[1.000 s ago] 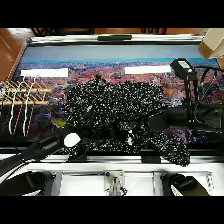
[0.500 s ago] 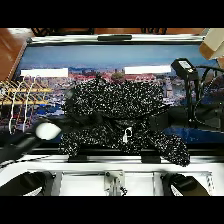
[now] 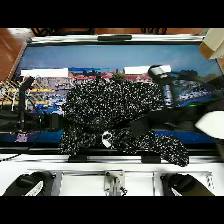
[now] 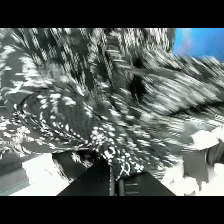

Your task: Fold the shirts.

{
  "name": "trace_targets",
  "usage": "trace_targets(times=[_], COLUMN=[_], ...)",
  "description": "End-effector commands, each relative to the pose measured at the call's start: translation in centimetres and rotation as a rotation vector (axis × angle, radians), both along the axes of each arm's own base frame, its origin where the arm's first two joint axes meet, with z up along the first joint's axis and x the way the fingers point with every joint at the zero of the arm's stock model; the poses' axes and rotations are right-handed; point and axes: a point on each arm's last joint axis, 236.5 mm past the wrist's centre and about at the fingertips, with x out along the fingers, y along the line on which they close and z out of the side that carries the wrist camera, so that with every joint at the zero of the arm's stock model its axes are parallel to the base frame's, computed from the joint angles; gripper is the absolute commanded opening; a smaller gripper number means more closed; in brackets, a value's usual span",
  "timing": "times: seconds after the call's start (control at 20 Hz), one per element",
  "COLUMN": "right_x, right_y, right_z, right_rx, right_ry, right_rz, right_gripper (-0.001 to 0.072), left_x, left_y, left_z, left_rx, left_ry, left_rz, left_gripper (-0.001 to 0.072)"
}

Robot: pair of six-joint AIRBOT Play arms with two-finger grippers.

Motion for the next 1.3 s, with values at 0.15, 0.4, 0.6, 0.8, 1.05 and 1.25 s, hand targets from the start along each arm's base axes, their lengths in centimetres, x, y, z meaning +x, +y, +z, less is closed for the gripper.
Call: trace_targets(times=[0.15, 0.4, 0.6, 0.8, 1.05, 1.25], right_x=[-1.9, -2.0, -3.7, -1.6, -2.0, -2.1], right_y=[5.2, -0.4, -2.4, 0.4, 1.4, 1.5], right_z=[-4.9, -4.8, -4.5, -3.9, -4.9, -4.9], right_rx=[-0.105, -0.28, -0.315, -0.208, -0.205, -0.201], right_ry=[0.054, 0.037, 0.099, 0.037, 0.089, 0.093], right_rz=[0.151, 0.071, 0.029, -0.005, 0.012, 0.014], right_gripper=[0.0058, 0.0059, 0.0059, 0.0059, 0.0059, 0.0059], left_x=[-3.4, -1.8, 0.6, 1.4, 2.2, 4.3], left_y=[-1.9, -3.3, -4.9, -5.0, -1.9, 13.3], left_z=[-1.5, -4.9, -6.6, -7.7, -7.1, -4.2], left_rx=[0.02, 0.035, 0.024, 0.038, 0.153, 0.725], left_ry=[0.104, 0.164, 0.137, 0.131, 0.079, 0.035], left_rz=[-0.165, -0.147, -0.106, -0.121, -0.156, -0.041], left_gripper=[0.0053, 0.0053, 0.0053, 0.0117, 0.0607, 0.0606])
